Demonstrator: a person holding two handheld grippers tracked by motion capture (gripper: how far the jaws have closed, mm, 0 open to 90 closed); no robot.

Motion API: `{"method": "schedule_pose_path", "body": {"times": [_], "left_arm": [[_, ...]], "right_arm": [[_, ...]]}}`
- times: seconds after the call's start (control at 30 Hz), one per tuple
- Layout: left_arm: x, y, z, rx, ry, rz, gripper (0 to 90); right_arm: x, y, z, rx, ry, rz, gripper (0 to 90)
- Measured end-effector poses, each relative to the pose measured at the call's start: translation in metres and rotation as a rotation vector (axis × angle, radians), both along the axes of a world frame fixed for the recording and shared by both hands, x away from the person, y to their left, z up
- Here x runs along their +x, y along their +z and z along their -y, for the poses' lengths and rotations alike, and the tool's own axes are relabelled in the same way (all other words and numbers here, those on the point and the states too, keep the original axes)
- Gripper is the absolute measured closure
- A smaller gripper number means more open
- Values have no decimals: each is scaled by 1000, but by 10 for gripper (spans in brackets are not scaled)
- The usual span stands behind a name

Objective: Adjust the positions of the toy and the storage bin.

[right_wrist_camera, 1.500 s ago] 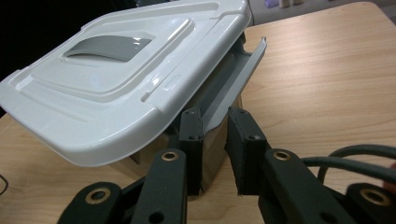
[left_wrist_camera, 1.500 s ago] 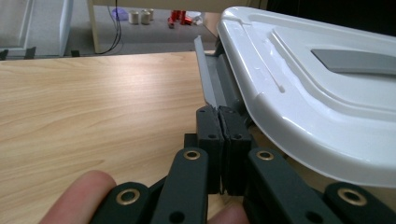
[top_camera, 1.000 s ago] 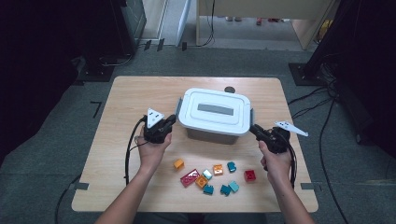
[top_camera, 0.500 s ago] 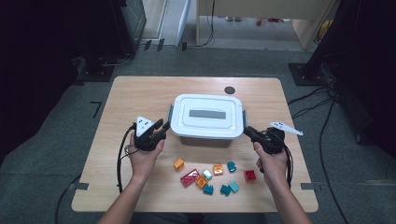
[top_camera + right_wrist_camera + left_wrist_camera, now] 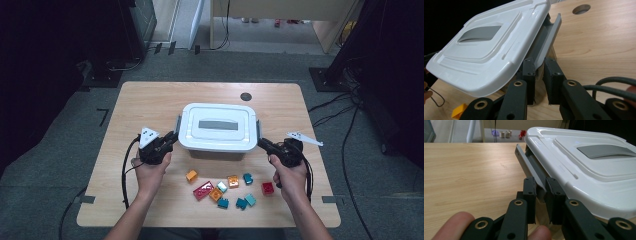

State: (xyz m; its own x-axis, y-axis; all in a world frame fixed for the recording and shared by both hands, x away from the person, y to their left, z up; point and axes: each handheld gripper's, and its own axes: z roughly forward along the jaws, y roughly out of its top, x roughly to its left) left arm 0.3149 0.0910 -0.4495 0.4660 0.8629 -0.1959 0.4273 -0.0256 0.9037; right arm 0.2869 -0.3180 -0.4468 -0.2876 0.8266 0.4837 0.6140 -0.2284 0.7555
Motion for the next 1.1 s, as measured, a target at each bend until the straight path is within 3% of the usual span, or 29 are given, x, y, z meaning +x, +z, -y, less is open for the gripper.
{"method": "schedule_pose_path", "body": {"times": [0.33, 0.63, 0.9, 1.1], "left_arm": [[-24, -1, -20, -30, 11, -14, 805], [-31, 1, -16, -37, -9, -30, 800], [-40, 3, -13, -10, -11, -34, 798], [-45, 3, -17, -18, -18, -34, 797]], "right_arm": [[-15, 1, -17, 17, 45, -8, 815], [-25, 3, -12, 37, 30, -6, 820], [-31, 1, -7, 72, 31, -19, 823], [-39, 2, -9, 67, 44, -20, 821]]}}
